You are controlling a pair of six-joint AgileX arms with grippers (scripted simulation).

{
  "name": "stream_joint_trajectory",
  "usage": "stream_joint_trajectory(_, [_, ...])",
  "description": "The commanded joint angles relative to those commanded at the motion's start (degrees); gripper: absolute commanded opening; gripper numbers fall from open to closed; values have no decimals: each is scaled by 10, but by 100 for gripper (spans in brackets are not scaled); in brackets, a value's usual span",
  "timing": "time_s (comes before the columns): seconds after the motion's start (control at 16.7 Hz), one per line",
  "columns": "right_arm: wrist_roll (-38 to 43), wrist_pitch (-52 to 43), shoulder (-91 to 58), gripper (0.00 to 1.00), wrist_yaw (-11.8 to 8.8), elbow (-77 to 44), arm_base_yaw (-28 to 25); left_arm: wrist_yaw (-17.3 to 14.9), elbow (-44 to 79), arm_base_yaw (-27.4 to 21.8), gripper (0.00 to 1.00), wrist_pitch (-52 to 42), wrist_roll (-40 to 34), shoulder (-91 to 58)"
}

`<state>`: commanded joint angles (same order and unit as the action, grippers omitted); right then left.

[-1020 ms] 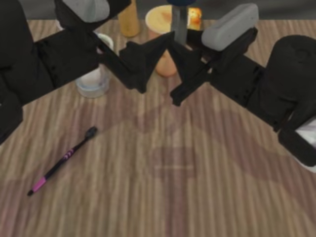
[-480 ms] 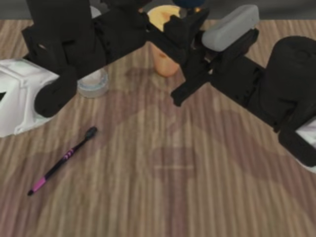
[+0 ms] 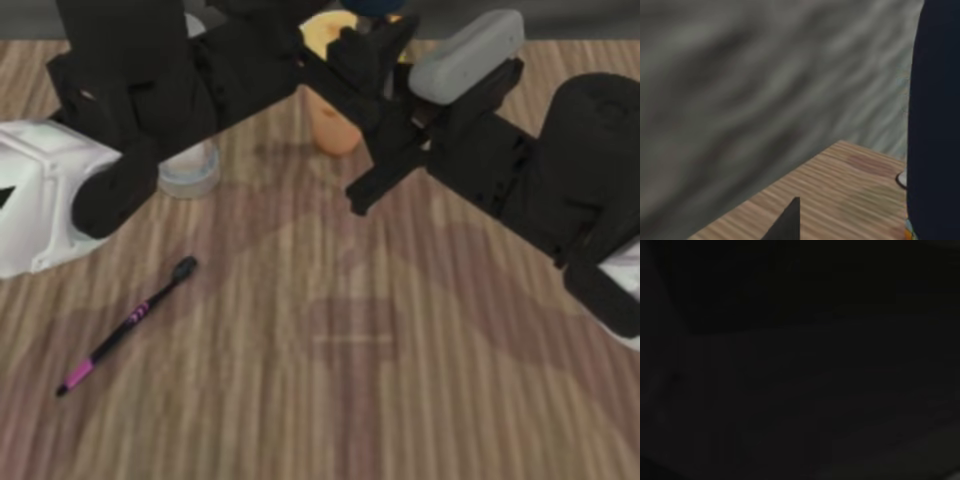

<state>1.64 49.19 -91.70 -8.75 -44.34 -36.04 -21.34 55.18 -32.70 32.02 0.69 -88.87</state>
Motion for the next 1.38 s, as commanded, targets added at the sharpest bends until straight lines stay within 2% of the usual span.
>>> stream_joint_trajectory(0.42, [0,0,0,0,0,0,0,0,0,0,2,0,0,0])
stream_joint_trajectory(0.96, [0,0,0,0,0,0,0,0,0,0,0,0,0,0])
stream_joint_trajectory(1.38, [0,0,0,53,0,0,0,0,0,0,0,0,0,0])
